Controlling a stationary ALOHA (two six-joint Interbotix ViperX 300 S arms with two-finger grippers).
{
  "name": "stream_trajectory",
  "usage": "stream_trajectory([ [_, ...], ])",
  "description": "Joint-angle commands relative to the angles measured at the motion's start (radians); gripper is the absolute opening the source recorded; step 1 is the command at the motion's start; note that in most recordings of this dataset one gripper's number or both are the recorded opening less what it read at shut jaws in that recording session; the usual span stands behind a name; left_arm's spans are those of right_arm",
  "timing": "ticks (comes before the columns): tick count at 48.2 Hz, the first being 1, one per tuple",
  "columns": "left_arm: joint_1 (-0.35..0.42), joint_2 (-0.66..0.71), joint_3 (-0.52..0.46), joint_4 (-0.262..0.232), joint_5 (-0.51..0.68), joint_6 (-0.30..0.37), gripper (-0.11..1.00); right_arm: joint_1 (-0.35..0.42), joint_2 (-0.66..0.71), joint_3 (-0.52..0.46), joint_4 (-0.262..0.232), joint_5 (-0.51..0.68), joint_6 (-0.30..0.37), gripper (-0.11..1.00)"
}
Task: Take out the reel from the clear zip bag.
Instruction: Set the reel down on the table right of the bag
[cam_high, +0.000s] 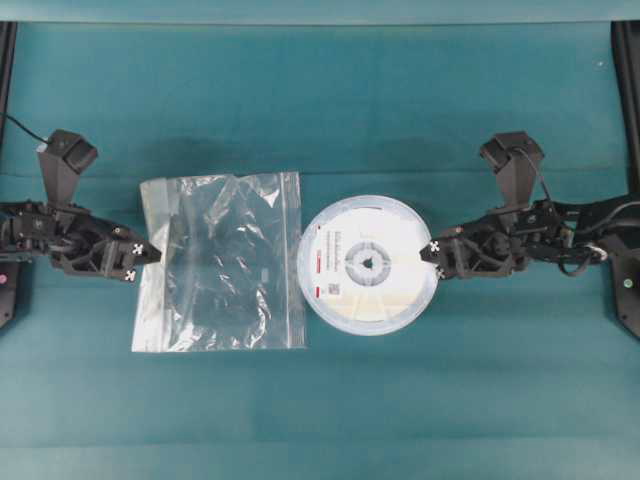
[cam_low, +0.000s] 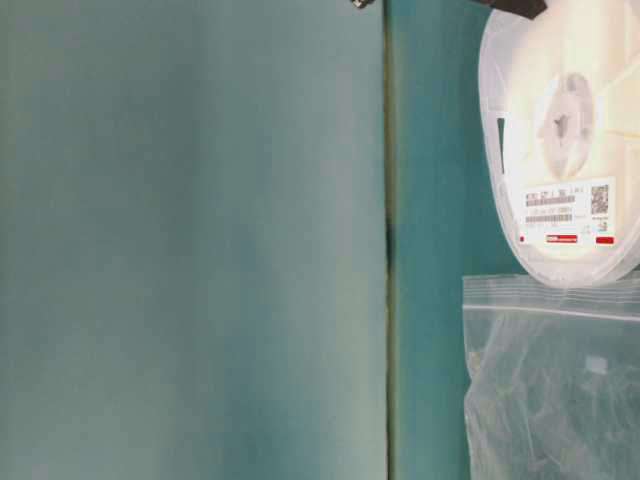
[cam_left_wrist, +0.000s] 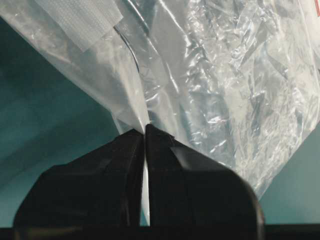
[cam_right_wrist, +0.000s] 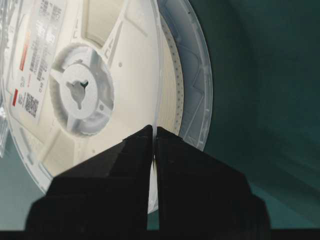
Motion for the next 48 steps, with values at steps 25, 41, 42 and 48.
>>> stream_trajectory([
  [25,0.0,-0.002,-0.011,0.002,-0.006,0.003,0.02,-0.009,-0.054,0.037,0.003,0.002,0.003,0.03],
  [41,0.0,0.0,-0.012,0.002,-0.006,0.003,0.02,-0.011,-0.051,0.034,0.003,0.0,0.002,0.03],
  [42,0.0,0.0,-0.011,0.003,-0.006,0.003,0.02,-0.011,-0.051,0.034,0.003,0.0,0.002,0.03],
  [48,0.0,0.0,-0.012,0.003,-0.006,0.003,0.02,-0.011,-0.049,0.035,0.003,0.005,0.002,0.03],
])
